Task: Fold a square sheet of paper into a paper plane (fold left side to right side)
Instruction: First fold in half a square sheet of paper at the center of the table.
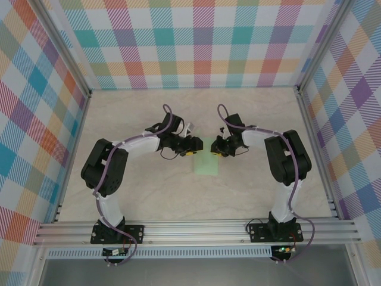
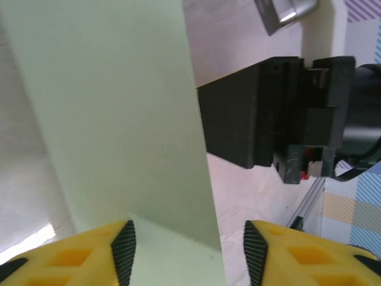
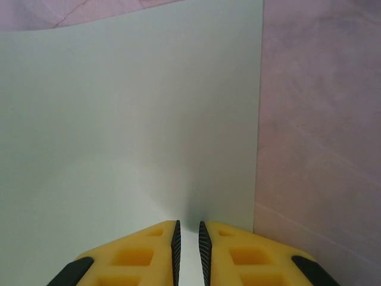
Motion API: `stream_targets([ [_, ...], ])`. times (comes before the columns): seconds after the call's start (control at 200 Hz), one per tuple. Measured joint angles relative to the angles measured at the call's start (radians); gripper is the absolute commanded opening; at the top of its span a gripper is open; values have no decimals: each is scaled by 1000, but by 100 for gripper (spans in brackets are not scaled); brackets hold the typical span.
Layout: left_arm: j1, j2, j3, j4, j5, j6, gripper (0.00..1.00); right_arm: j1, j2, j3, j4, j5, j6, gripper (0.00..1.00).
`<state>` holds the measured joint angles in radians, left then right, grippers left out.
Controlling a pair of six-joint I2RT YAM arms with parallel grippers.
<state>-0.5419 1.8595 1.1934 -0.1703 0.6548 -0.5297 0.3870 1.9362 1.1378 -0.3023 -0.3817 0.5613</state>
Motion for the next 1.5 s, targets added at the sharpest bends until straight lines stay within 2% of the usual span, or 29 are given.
stream_targets([
  [0.14,-17,34,10,32,16,-23,65,0,-9,-13,19,-4,0,22],
  [0.28,-19,48,10,43,18,-33,65,-14,-11,-16,26,-24,0,25],
  [0.425,-19,48,10,47,18,-39,57,-37,-44,-29,24,-42,0,33],
  [0.635,-19,48,10,46,18,-47,44,-80,-202,-44,29,-89,1,47],
  [0.755,-19,48,13,45,18,-47,36,-76,-240,-66,85,-172,14,48],
  [0.87,-19,48,15,45,17,-47,34,-57,-203,-69,126,-234,35,47],
  [0.985,-19,48,15,43,17,-46,32,-35,-155,-68,144,-261,55,41],
  [1.215,-20,49,15,35,15,-46,32,-29,-119,-68,162,-273,79,17],
  [1.33,-20,49,15,35,13,-45,35,-29,-119,-68,145,-252,65,7],
  [1.435,-20,48,15,31,4,-33,41,-29,-119,-65,107,-220,43,7],
  [1.5,-20,41,15,10,-17,-24,50,-29,-119,-62,84,-198,27,7],
])
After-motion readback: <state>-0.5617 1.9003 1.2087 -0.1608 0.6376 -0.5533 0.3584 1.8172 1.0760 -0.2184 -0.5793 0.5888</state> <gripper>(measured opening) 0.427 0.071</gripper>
